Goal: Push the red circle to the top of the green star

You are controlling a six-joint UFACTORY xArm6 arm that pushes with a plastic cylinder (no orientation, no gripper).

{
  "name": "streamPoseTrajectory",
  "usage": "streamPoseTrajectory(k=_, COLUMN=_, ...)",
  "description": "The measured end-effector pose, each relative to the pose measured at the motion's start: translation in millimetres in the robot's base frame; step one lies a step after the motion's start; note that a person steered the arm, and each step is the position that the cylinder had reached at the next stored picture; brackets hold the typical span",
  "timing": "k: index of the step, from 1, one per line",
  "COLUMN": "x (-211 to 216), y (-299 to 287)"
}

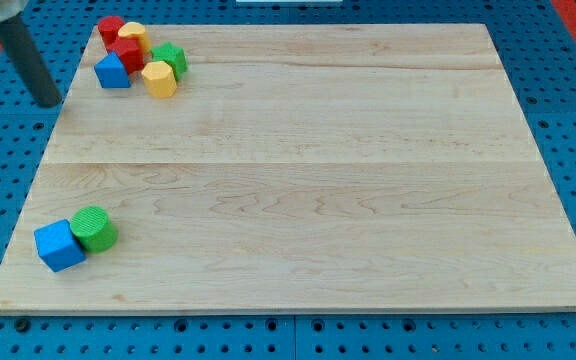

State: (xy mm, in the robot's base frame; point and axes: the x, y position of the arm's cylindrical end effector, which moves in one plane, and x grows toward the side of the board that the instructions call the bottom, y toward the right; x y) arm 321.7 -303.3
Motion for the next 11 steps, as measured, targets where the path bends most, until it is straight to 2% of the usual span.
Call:
streamPoseTrajectory(k=2, x=-96.4, y=0.4)
streamPoseTrajectory(k=3, x=-129.9, y=1.2)
streamPoseTrajectory(k=4, x=-130.8, y=8.9)
streamPoseTrajectory(k=5, x=-126.8, y=99.2)
streamPoseTrajectory(k=6, x=-107.2, y=122.9)
streamPoseTrajectory(k=11, x=-112.0, y=120.0)
